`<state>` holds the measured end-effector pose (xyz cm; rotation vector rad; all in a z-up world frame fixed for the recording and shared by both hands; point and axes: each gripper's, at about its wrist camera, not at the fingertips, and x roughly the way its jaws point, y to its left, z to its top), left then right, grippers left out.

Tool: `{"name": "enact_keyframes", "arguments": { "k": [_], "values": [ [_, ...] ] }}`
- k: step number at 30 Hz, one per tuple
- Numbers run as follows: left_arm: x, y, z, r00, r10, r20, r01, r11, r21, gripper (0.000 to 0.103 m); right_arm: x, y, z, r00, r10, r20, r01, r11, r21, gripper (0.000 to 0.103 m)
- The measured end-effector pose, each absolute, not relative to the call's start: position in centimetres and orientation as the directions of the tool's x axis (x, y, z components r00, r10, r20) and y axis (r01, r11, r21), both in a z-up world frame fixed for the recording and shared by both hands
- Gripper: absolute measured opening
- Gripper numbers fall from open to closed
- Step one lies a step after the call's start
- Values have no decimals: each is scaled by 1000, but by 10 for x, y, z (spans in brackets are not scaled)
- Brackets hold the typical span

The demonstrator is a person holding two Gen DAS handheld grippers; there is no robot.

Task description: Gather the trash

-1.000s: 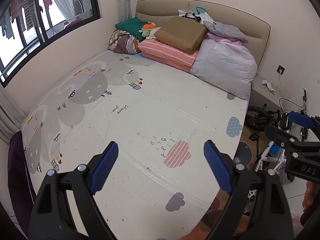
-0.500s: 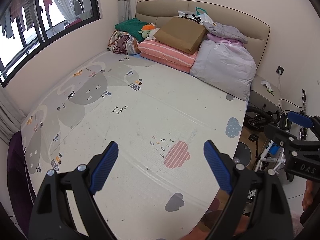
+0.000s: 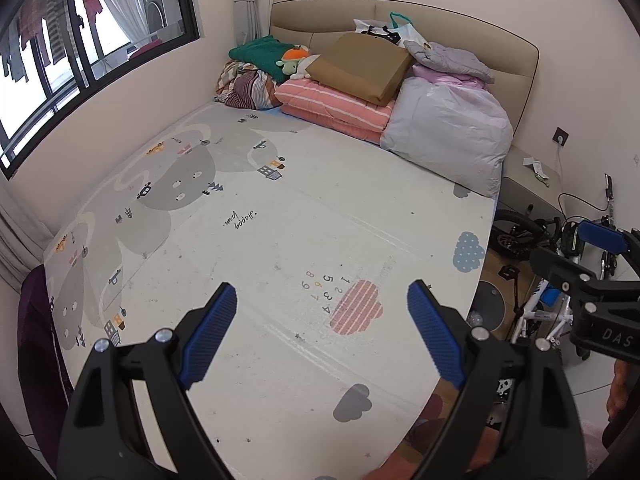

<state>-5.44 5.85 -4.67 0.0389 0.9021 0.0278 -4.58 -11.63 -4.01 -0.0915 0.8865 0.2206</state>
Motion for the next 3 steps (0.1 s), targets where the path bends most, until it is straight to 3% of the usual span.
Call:
{"name": "enact_keyframes", "arguments": {
  "k": [3],
  "values": [
    [-54,60,-47,619,38,-785,-10,999,40,87,-46,-116,-40,610,152,-777,-228,974,12,86]
  ]
}}
